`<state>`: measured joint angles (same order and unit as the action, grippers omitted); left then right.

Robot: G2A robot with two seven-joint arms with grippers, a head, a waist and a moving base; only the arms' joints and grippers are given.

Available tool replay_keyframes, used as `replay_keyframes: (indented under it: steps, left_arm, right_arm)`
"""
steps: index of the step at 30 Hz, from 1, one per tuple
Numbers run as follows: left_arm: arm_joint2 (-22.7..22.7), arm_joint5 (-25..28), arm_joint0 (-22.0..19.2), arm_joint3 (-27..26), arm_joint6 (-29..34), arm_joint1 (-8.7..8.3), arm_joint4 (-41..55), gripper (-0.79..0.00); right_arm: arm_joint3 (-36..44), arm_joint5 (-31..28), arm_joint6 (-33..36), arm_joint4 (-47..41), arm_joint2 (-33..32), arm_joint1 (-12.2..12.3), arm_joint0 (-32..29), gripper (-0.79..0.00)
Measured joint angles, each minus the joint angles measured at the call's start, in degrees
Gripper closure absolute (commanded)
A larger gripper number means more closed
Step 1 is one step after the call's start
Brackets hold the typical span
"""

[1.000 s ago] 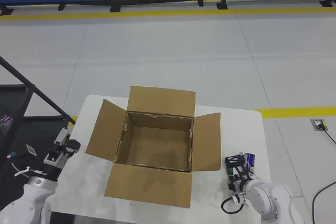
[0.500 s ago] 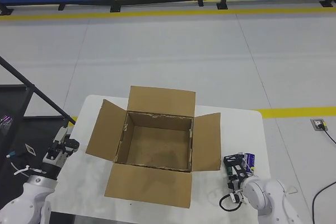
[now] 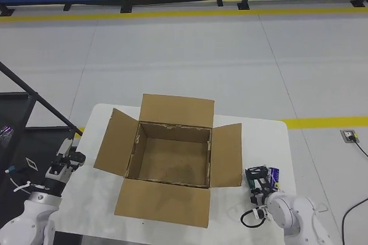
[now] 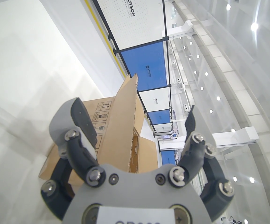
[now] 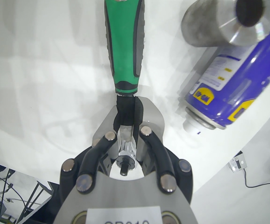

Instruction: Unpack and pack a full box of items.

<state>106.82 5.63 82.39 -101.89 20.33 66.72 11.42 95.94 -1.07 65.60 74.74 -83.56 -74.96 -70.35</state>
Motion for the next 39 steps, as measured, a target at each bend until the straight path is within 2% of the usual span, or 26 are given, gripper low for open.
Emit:
replay_keyframes:
  steps: [5, 12, 17, 21, 25, 29, 33, 39]
  left_arm:
    - [-0.04, 0.07, 0.07, -0.08, -0.1, -0.01, -0.01, -0.785]
    - [-0.16, 0.01, 0.32, -0.29, -0.63, 0.03, -0.07, -0.785]
    - [-0.23, 0.0, 0.46, -0.42, -0.9, 0.05, -0.11, -0.785]
    - [-0.23, 0.0, 0.45, -0.41, -0.89, 0.05, -0.11, -0.785]
    - [-0.23, 0.0, 0.45, -0.41, -0.88, 0.05, -0.11, -0.785]
    - [-0.23, 0.0, 0.45, -0.41, -0.88, 0.05, -0.11, -0.785]
    - [-0.23, 0.0, 0.45, -0.41, -0.88, 0.05, -0.11, -0.785]
    - [-0.23, -0.03, 0.49, -0.41, -1.03, 0.06, -0.09, -0.785]
  right_arm:
    - [8.97, 3.65, -1.47, 1.81, -2.26, 0.28, -2.75, 0.0]
    - [27.93, 10.79, -9.78, 8.08, -4.22, 0.33, -7.62, 0.0]
    - [36.98, 11.31, -14.16, 11.42, -0.88, 0.11, -6.78, 0.0]
    - [38.51, 8.51, -14.24, 13.55, 6.14, -0.27, -1.89, 0.0]
    - [33.34, 6.3, -12.36, 14.98, 16.56, -1.37, 6.94, 0.0]
    - [22.53, 6.69, -10.1, 15.21, 28.26, -3.69, 18.1, 0.0]
    - [7.06, 7.78, -8.52, 11.56, 39.79, -7.46, 29.72, 0.0]
    - [-17.76, 9.84, -9.5, 2.95, 51.72, -14.61, 42.09, 0.0]
